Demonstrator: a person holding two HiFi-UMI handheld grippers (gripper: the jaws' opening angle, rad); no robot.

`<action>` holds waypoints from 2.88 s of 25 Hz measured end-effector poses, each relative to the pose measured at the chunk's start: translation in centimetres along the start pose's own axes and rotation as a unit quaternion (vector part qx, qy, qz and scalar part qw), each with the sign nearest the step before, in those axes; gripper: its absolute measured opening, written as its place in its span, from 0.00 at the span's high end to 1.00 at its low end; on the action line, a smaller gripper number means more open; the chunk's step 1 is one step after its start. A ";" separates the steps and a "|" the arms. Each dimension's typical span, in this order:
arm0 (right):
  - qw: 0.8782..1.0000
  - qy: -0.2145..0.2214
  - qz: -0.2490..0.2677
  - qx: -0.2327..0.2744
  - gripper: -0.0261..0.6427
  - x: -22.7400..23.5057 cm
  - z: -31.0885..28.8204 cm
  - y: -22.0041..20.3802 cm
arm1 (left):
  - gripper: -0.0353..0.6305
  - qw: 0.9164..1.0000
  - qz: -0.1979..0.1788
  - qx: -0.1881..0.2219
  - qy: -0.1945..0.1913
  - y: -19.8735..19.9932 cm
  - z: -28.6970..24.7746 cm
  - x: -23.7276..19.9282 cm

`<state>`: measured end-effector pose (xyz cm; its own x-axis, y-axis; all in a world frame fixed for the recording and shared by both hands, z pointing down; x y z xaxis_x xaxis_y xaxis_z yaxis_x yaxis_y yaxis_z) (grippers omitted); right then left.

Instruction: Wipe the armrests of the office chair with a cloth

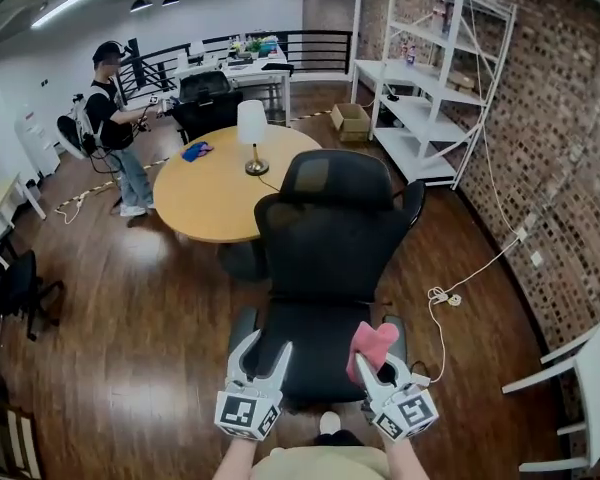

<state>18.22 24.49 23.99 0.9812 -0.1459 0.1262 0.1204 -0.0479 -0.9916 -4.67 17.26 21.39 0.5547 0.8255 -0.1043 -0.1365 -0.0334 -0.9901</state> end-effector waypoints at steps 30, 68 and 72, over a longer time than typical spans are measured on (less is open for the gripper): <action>0.928 0.182 -0.022 -0.325 0.86 -6.4 -20.3 -14.4 | 0.58 0.994 0.036 -0.097 0.036 -6.3 0.1 -17.3; 0.762 0.387 0.223 -0.469 0.85 -21.1 -32.1 -37.8 | 0.61 0.964 0.152 -0.107 0.189 -13.2 15.9 -29.0; 0.775 0.308 0.295 -0.466 0.85 -15.8 -42.4 -37.1 | 0.61 0.965 0.148 -0.114 0.183 -13.6 16.2 -29.4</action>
<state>-8.14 -13.31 60.01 0.5310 -0.8448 -0.0662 -0.7647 -0.4440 -0.4671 -32.41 2.54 39.43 0.7774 0.5079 -0.3710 -0.1721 -0.3956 -0.9022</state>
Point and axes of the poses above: the fingertips, and each gripper's own axes: z backward along the fingers, x to its right, y out of its top, the point moved 7 cm from there along z, backward along the fingers, and after that the axes turned 15 degrees about -y, right-handed, at the moved point
